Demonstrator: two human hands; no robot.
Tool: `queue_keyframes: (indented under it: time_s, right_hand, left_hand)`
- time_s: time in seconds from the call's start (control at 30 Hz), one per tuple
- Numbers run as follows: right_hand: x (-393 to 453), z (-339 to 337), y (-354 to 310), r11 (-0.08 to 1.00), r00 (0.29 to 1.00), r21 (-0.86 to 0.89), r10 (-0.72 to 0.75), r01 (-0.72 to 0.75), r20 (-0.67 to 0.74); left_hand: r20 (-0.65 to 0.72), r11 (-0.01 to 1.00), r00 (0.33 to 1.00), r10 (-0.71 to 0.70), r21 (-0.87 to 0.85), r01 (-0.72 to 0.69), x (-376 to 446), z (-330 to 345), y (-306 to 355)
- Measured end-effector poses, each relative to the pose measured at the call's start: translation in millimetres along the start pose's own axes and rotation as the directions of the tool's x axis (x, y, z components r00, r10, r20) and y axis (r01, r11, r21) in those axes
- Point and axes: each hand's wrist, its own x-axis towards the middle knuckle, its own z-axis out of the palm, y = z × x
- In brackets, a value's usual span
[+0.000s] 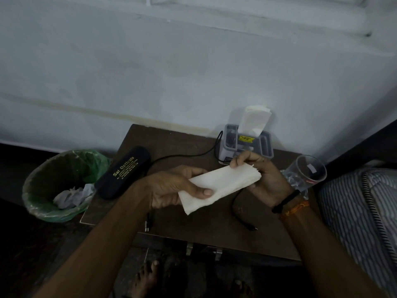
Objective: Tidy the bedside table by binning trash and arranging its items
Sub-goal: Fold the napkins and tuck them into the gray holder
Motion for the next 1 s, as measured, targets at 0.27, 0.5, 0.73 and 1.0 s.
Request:
queue_keyframes:
  time_s: [0.27, 0.5, 0.73, 1.0]
  right_hand:
    - [10.9, 1.2, 0.4, 0.999, 0.872, -0.03, -0.049, 0.039, -0.487]
    - [1.7, 47.1, 12.8, 0.994, 0.851, -0.059, 0.049, -0.093, -0.522]
    - [7.7, 57.3, 22.2, 0.996, 0.898, 0.064, -0.022, 0.056, -0.44]
    - [18.5, 37.0, 11.2, 0.989, 0.807, 0.066, -0.07, 0.133, -0.586]
  left_hand:
    - [-0.153, 0.999, 0.988, 0.032, 0.002, -0.032, -2.5, -9.4, 0.0]
    - [-0.411, 0.974, 0.886, 0.217, 0.024, -0.227, 8.7, -2.6, -1.1]
    - [-0.297, 0.971, 0.928, 0.227, 0.148, -0.19, 12.6, 6.4, -9.5]
    - [-0.259, 0.985, 0.956, 0.137, 0.137, -0.104, 15.6, 10.4, -13.1]
